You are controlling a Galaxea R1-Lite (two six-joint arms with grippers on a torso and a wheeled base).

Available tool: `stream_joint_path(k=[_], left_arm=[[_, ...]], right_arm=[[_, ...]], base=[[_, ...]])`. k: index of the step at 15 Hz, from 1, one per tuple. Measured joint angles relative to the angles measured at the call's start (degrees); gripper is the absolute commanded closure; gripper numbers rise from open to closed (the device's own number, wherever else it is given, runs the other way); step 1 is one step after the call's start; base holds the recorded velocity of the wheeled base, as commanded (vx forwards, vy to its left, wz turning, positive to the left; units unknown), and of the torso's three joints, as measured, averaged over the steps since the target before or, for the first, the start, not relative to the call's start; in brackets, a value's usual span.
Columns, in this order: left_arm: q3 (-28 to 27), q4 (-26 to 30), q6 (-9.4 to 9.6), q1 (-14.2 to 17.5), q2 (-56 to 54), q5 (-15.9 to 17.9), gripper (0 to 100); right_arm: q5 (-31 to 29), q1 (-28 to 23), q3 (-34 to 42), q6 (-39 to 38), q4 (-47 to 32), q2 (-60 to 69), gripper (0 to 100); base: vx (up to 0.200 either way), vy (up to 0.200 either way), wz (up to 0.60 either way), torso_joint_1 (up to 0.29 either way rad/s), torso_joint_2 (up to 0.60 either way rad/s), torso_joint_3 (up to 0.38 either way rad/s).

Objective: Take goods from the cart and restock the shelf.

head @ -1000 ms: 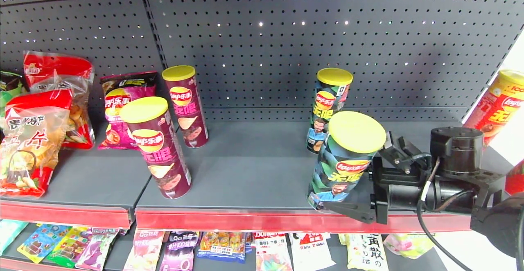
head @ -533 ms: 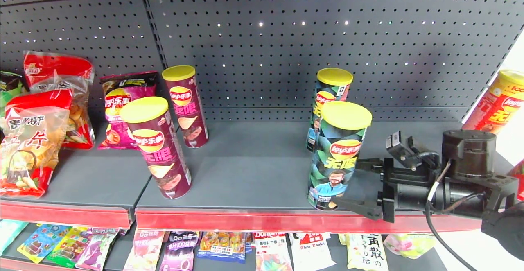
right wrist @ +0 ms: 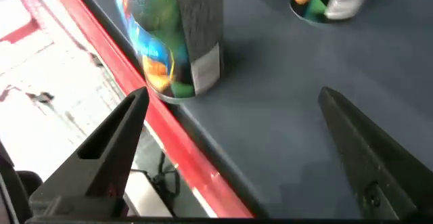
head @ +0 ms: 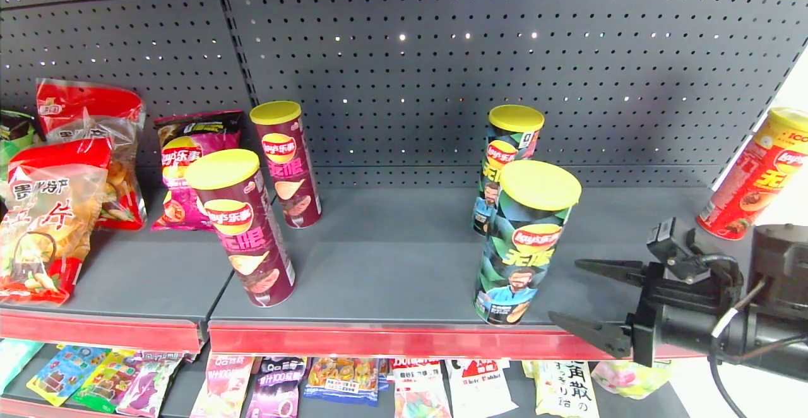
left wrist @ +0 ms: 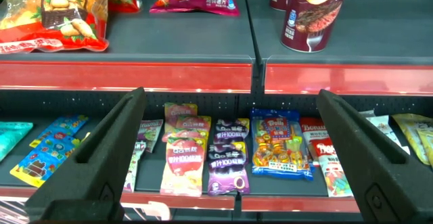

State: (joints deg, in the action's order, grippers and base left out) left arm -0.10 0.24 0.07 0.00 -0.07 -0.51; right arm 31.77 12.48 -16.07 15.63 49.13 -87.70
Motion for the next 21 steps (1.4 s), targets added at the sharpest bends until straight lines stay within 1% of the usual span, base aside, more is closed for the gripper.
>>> stream_joint_path(k=[2,5,8,10,13,15,16,19,21], left_arm=[[0.00,0.02,0.02,0.00,0.00,0.00,0],[0.00,0.02,0.02,0.00,0.00,0.00,0],[0.00,0.02,0.02,0.00,0.00,0.00,0],[0.00,0.02,0.02,0.00,0.00,0.00,0],[0.00,0.00,0.02,0.00,0.00,0.02,0],[0.00,0.02,0.02,0.00,0.00,0.00,0],[0.00,0.02,0.00,0.00,0.00,0.00,0],[0.00,0.02,0.00,0.00,0.00,0.00,0],[0.00,0.00,0.02,0.00,0.00,0.00,0]], right_arm=[[-2.38,-0.02,3.58,-0.44,-0.05,4.32,0],[-6.40,0.24,10.45,-0.41,-0.71,14.06,0],[-10.81,0.05,14.29,-0.44,-7.74,26.38,0],[-15.65,-0.56,15.21,-0.55,-10.79,34.56,0],[-25.08,-1.18,15.69,-0.63,-13.34,44.79,0],[-31.82,-1.08,15.82,-1.95,-17.08,50.16,0],[-33.60,-0.88,15.82,-2.47,-19.65,52.42,0],[-35.00,-0.94,15.88,-2.91,-28.93,60.20,0],[-35.07,-2.60,15.91,-2.52,-34.79,65.88,0]], base=[[0.000,0.000,0.00,0.000,0.00,0.000],[0.000,0.000,0.00,0.000,0.00,0.000],[0.000,0.000,0.00,0.000,0.00,0.000],[0.000,0.000,0.00,0.000,0.00,0.000],[0.000,0.000,0.00,0.000,0.00,0.000],[0.000,0.000,0.00,0.000,0.00,0.000],[0.000,0.000,0.00,0.000,0.00,0.000],[0.000,0.000,0.00,0.000,0.00,0.000],[0.000,0.000,0.00,0.000,0.00,0.000]])
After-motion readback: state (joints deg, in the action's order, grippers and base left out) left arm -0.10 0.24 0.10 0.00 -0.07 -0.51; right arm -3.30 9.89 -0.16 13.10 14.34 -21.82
